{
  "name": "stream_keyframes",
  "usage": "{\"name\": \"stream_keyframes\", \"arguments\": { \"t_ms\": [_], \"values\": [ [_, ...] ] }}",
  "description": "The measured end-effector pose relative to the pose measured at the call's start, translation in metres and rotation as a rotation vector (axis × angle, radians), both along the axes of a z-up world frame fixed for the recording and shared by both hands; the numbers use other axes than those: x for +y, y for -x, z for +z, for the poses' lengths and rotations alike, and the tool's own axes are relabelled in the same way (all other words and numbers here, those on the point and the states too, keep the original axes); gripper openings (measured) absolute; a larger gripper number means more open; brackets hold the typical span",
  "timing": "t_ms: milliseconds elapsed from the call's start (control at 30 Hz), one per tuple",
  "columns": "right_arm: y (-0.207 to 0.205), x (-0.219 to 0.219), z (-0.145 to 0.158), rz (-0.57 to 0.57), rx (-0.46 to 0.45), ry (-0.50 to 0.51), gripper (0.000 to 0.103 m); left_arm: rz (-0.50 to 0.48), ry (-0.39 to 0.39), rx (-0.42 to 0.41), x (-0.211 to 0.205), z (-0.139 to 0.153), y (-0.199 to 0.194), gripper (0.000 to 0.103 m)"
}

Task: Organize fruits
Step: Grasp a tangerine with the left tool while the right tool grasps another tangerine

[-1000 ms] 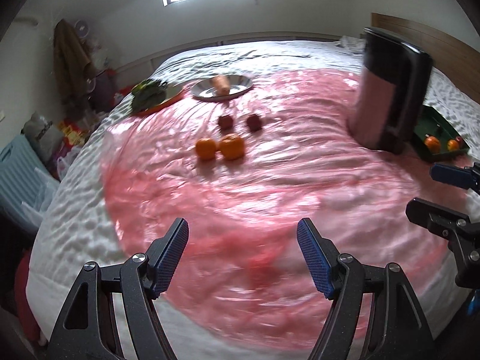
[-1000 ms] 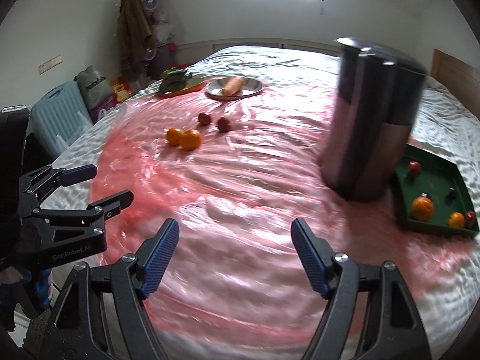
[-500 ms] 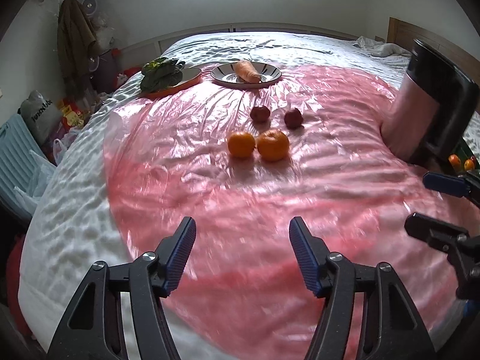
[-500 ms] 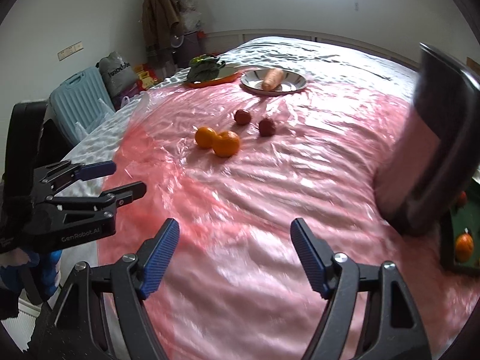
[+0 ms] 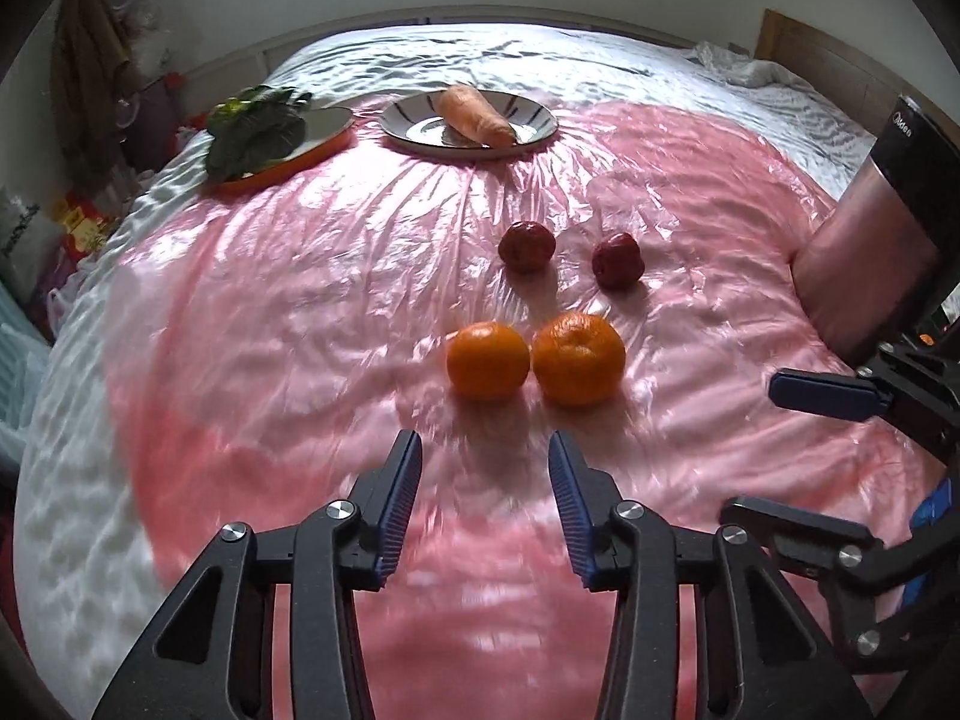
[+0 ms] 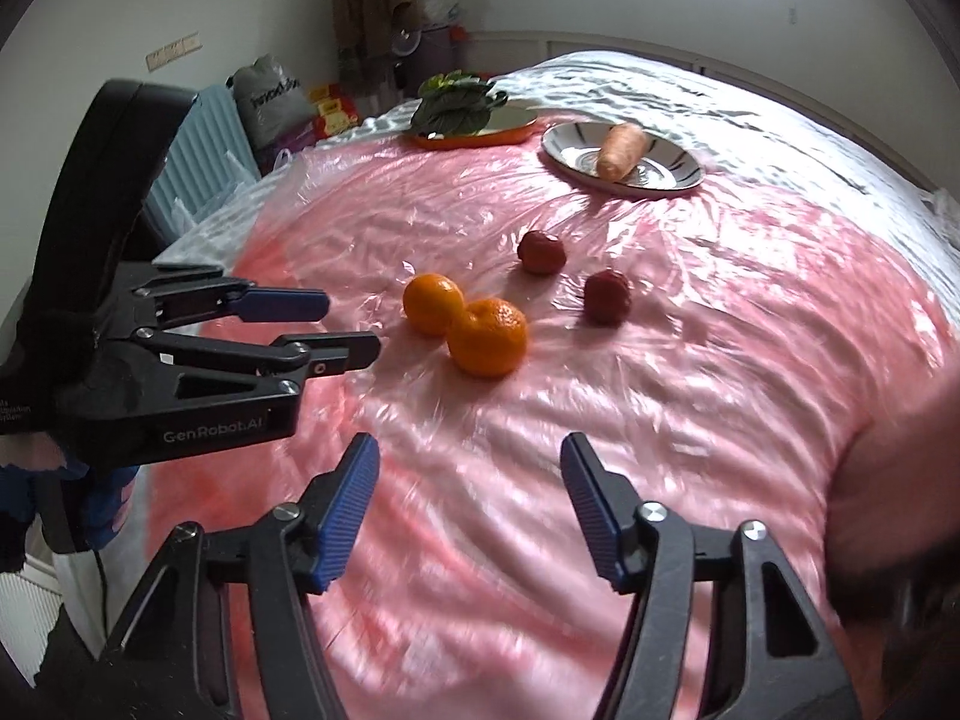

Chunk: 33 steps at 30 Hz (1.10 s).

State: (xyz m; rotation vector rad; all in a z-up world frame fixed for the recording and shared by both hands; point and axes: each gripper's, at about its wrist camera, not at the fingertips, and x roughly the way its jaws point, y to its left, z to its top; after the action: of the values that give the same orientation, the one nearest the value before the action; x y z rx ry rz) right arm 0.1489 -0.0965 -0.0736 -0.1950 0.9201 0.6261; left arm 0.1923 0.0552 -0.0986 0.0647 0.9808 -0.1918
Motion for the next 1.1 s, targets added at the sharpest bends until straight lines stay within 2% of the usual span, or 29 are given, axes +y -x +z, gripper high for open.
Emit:
{"name": "stream_keyframes", "arguments": {
  "t_ms": [200,467,733,1033,1100],
  "values": [
    [-0.032,0.016,-0.01,0.087,0.005,0.047,0.103,-0.082,-0.064,0.021,-0.005,-0.012,-0.026,0.038],
    [-0.051,0.037,-0.024,0.194,0.0,0.119,0.103,-0.223,-0.163,0.048,-0.018,-0.025,-0.042,0.038],
    [-0.072,0.04,-0.032,0.243,0.008,0.122,0.103,-0.307,-0.189,0.057,-0.022,-0.029,-0.056,0.038],
    [-0.083,0.044,-0.043,0.305,0.048,0.105,0.083,-0.378,-0.185,0.071,-0.023,-0.035,-0.065,0.033],
    [-0.084,0.044,-0.045,0.311,0.054,0.102,0.083,-0.381,-0.185,0.072,-0.023,-0.037,-0.066,0.033]
  ]
}}
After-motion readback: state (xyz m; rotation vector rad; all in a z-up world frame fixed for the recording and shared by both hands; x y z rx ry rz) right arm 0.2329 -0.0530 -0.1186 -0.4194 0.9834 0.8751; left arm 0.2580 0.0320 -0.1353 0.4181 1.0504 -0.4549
